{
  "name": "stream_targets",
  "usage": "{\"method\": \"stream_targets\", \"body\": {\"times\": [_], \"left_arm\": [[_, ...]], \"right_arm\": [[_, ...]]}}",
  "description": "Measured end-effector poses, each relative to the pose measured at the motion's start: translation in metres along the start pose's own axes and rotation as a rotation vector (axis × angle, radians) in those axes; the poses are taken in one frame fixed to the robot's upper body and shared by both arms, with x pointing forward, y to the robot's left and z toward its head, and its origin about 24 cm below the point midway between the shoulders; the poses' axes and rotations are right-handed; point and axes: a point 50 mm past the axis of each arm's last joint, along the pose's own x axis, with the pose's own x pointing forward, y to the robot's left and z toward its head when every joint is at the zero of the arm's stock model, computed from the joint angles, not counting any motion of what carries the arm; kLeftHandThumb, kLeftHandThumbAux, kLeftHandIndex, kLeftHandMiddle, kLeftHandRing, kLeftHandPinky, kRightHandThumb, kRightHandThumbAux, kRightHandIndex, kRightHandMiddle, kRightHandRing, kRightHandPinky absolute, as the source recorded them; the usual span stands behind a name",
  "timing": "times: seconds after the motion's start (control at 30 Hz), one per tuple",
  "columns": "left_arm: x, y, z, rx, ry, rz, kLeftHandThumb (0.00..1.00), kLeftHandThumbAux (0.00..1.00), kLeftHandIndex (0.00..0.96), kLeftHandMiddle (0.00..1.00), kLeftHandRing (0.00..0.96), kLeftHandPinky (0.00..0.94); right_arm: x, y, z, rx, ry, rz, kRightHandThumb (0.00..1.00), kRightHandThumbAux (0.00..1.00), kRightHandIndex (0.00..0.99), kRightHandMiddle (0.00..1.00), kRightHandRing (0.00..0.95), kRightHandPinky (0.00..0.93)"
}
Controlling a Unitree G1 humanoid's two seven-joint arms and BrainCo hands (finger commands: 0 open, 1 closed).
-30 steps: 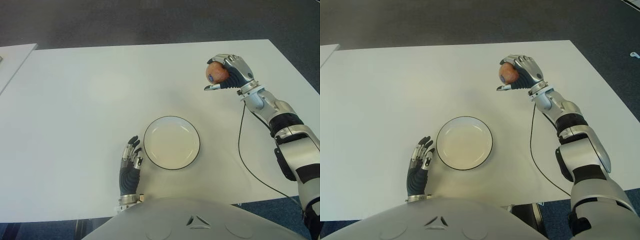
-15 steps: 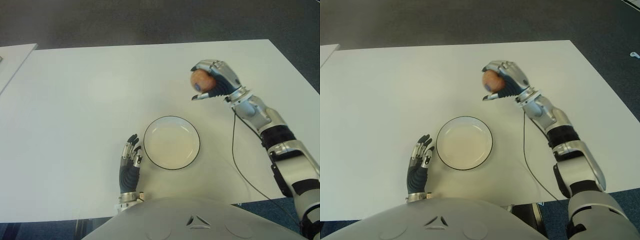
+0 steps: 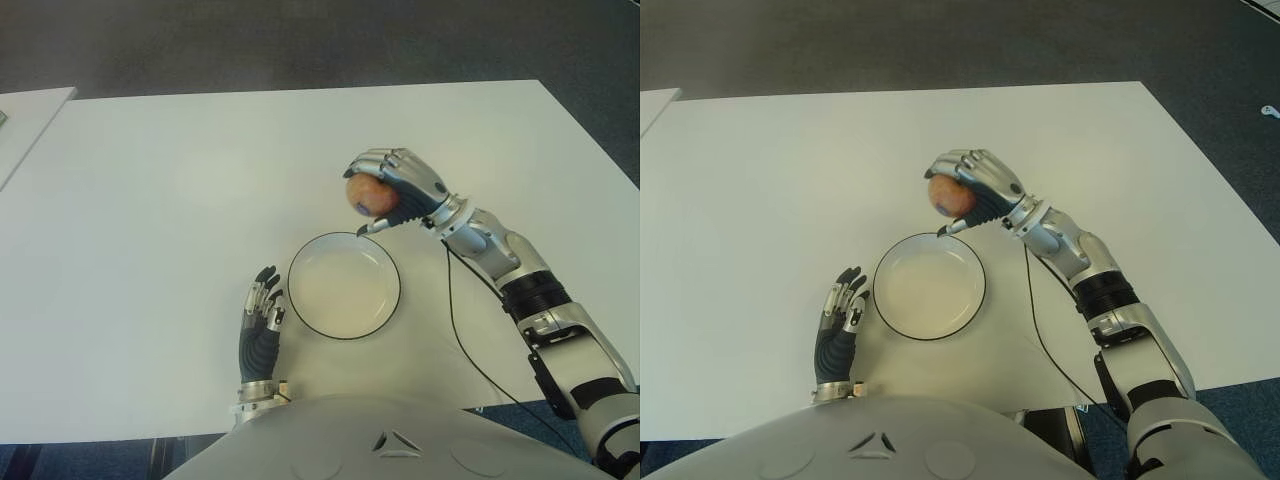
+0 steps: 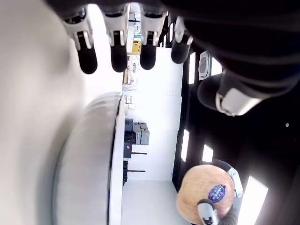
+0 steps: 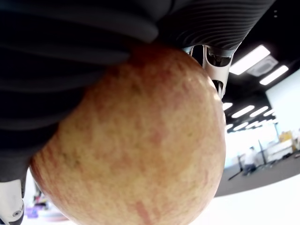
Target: Put the apples into the plate.
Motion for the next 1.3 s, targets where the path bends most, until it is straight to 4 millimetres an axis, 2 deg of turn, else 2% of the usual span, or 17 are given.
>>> {"method": "stream_targets", "body": {"times": [0.2,0.7,1.3], "left_arm": [[0.002,-0.001,0.000,-0.005,-0.018,-0.004,0.071,0.406,0.129,0.135,0.138,0.179],[0.004,0.000,0.000,0.012,-0.048,-0.001,0.088,0.414,0.142,0.150,0.160,0.216],[0.004,-0.001,0.001,0.016,-0.046,-0.006,0.080,0.439,0.123,0.111,0.119,0.171]], "right_arm": [[-0.004,0.020,0.011,-0.003,-0.041,0.044,0.708,0.716,0.440,0.829,0.813,0.743],[-0.013,0.032,0.014,-0.012,-0.114,0.059,0.708,0.716,0.440,0.836,0.821,0.753],[-0.025,0.041,0.017,-0.039,-0.181,0.096,0.709,0.714,0.440,0.829,0.818,0.753]]}}
